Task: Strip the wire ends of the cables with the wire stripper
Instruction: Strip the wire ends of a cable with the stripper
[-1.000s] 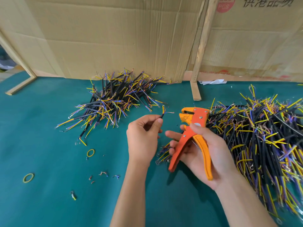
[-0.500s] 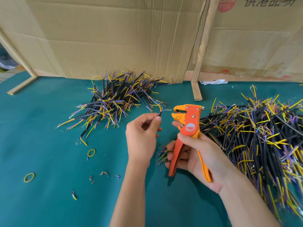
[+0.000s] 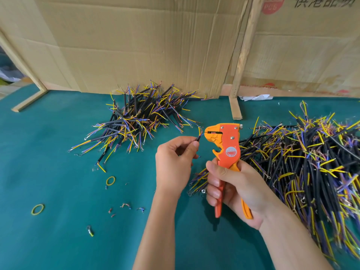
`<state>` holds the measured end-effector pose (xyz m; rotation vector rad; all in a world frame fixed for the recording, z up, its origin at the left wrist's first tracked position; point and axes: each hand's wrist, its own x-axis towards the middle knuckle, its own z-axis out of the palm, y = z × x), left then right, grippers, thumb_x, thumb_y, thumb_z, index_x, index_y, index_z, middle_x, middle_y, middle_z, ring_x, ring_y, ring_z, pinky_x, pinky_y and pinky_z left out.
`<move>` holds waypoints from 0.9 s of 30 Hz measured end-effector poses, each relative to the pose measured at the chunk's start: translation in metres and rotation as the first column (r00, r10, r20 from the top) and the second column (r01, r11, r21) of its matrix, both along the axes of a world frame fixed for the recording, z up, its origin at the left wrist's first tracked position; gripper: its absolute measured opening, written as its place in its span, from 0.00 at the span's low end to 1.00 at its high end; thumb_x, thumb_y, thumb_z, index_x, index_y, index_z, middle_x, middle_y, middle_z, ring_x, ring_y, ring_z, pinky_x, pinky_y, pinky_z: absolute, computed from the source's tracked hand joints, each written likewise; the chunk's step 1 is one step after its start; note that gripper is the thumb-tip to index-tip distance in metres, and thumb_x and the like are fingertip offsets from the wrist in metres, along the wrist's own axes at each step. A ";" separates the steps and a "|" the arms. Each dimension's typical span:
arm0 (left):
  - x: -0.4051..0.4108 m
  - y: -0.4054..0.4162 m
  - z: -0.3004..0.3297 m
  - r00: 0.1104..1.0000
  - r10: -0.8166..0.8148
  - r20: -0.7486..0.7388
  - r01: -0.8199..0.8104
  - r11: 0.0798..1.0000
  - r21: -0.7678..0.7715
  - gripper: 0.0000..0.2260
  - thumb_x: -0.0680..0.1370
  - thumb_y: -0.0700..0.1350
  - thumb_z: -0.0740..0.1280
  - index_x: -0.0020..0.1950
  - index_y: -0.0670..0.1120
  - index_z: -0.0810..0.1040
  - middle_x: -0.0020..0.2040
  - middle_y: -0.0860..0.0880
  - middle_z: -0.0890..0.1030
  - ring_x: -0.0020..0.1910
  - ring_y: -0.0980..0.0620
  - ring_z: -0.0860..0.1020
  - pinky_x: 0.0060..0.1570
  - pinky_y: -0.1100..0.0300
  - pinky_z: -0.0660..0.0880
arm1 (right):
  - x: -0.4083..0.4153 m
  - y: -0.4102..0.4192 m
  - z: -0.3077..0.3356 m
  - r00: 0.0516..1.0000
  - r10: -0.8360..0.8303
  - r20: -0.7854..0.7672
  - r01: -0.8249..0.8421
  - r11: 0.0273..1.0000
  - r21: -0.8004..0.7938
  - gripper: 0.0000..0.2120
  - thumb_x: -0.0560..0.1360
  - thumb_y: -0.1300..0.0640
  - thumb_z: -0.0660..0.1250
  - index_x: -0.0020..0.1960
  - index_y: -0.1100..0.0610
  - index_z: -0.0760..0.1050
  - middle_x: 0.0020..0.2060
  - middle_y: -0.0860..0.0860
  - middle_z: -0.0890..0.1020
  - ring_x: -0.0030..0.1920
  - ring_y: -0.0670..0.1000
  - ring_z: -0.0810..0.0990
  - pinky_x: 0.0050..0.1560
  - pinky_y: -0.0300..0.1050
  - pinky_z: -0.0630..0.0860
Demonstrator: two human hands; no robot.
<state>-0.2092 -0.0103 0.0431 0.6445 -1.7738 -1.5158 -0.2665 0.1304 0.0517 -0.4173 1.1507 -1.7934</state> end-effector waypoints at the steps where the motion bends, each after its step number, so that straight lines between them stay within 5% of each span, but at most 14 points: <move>1: 0.000 0.000 0.000 1.000 -0.003 -0.005 0.003 1.000 -0.002 0.06 0.77 0.37 0.71 0.45 0.48 0.85 0.33 0.53 0.83 0.32 0.56 0.80 0.31 0.64 0.74 | 0.000 0.000 0.000 1.000 -0.002 0.008 0.002 1.000 0.002 0.15 0.69 0.56 0.79 0.41 0.57 0.72 0.31 0.54 0.66 0.27 0.54 0.67 0.28 0.48 0.71; 7: -0.003 0.003 -0.001 1.000 -0.030 -0.003 0.030 0.999 -0.025 0.10 0.77 0.36 0.71 0.44 0.52 0.84 0.34 0.53 0.83 0.31 0.56 0.80 0.34 0.64 0.75 | 0.005 -0.008 0.000 0.986 -0.164 0.023 0.164 0.986 0.032 0.18 0.64 0.51 0.80 0.33 0.51 0.69 0.25 0.50 0.60 0.20 0.47 0.59 0.20 0.37 0.61; 16: -0.001 -0.007 -0.003 0.987 0.143 -0.071 -0.139 0.989 0.051 0.11 0.75 0.36 0.73 0.41 0.52 0.83 0.34 0.55 0.81 0.33 0.54 0.77 0.41 0.52 0.78 | -0.011 0.010 0.004 0.993 -0.048 0.107 0.064 0.987 -0.149 0.12 0.68 0.62 0.76 0.47 0.58 0.76 0.36 0.56 0.72 0.33 0.56 0.74 0.35 0.51 0.77; 27: 0.001 -0.007 -0.001 0.978 0.180 -0.109 -0.180 0.984 0.005 0.11 0.73 0.34 0.74 0.40 0.51 0.83 0.35 0.57 0.83 0.35 0.59 0.79 0.42 0.62 0.75 | -0.004 0.010 0.005 0.979 0.160 0.127 -0.148 0.984 -0.097 0.21 0.65 0.61 0.82 0.54 0.61 0.78 0.41 0.63 0.78 0.40 0.63 0.80 0.46 0.60 0.80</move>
